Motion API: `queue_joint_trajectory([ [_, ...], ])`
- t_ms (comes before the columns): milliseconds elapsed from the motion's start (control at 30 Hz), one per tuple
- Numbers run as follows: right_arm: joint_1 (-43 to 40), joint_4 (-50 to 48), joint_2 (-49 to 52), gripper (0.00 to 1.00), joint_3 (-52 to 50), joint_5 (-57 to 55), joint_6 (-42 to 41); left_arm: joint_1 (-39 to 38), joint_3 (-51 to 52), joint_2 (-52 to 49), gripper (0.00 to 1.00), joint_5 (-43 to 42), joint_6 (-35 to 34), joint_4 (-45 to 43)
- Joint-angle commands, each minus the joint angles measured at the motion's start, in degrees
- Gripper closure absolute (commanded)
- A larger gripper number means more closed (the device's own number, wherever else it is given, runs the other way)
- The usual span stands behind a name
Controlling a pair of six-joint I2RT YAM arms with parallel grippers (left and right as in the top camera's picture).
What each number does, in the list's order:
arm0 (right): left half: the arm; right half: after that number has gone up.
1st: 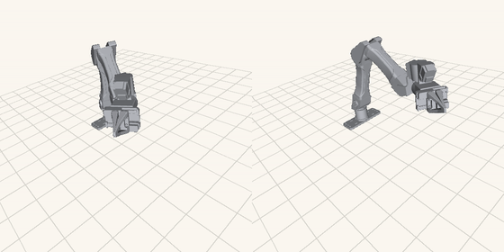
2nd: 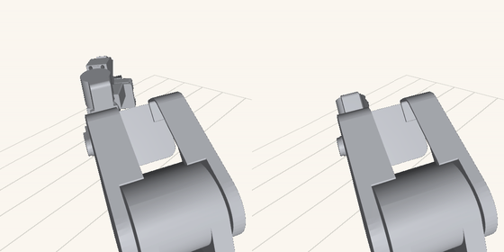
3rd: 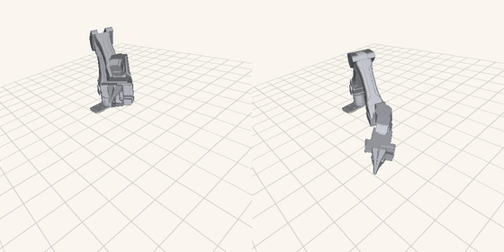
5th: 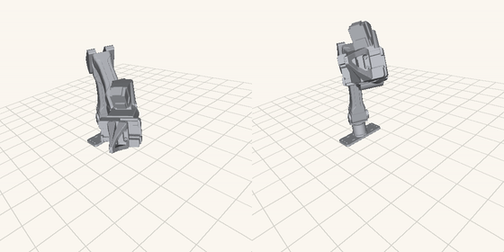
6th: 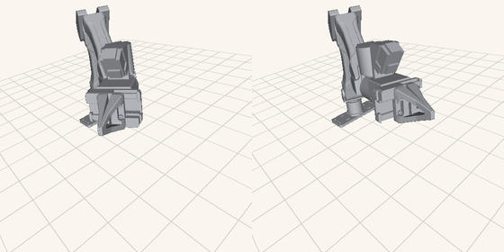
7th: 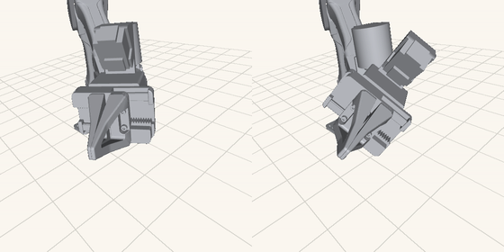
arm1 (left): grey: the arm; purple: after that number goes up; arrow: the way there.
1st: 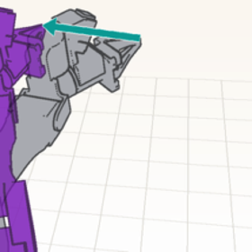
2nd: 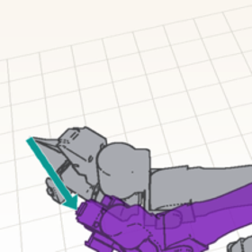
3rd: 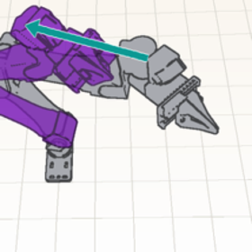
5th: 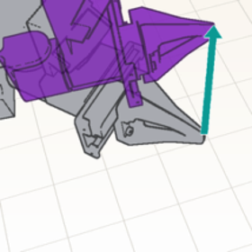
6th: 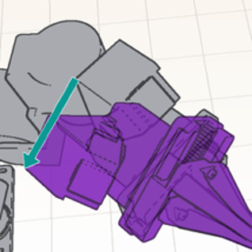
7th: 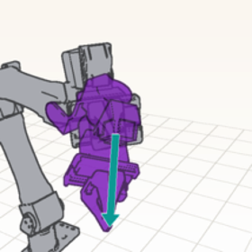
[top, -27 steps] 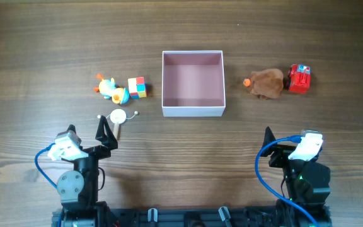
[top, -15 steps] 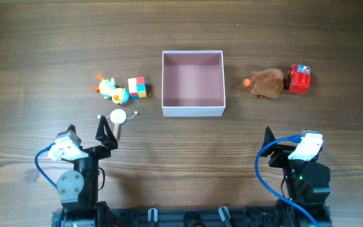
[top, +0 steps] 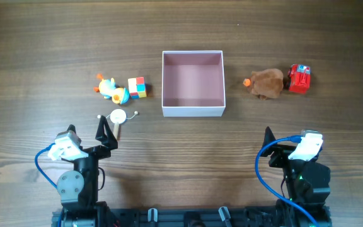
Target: Pack container
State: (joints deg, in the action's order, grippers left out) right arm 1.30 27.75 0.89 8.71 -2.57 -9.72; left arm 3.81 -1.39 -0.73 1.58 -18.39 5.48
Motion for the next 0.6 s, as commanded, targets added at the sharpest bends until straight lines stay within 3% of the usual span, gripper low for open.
queue_joint_trajectory([
  [0,-0.2,-0.3,-0.6,0.0,-0.2,0.7,0.4,-0.3,0.5,0.3,0.0,-0.7,-0.5,-0.5],
  [67,-0.2,-1.4,-0.6,0.0,-0.2,3.4,-3.5,-0.3,0.5,0.3,0.0,-1.0,-0.5,-0.4],
  [233,-0.2,-0.1,-0.6,0.0,-0.2,15.0,-26.6,-0.3,0.5,0.3,0.0,-5.3,-0.6,-0.2],
  [300,-0.2,-0.6,-0.6,0.0,-0.2,18.9,-31.9,-0.3,0.5,-0.1,0.0,-6.5,-0.5,-0.4],
  [433,-0.2,-3.4,-0.4,0.0,-0.2,25.6,-23.0,-0.3,0.2,-3.0,0.0,-6.8,-4.0,0.1],
  [567,-0.2,-3.3,3.4,0.0,1.9,25.7,-21.6,-0.3,-2.9,-8.2,0.0,-7.1,-4.8,3.1],
])
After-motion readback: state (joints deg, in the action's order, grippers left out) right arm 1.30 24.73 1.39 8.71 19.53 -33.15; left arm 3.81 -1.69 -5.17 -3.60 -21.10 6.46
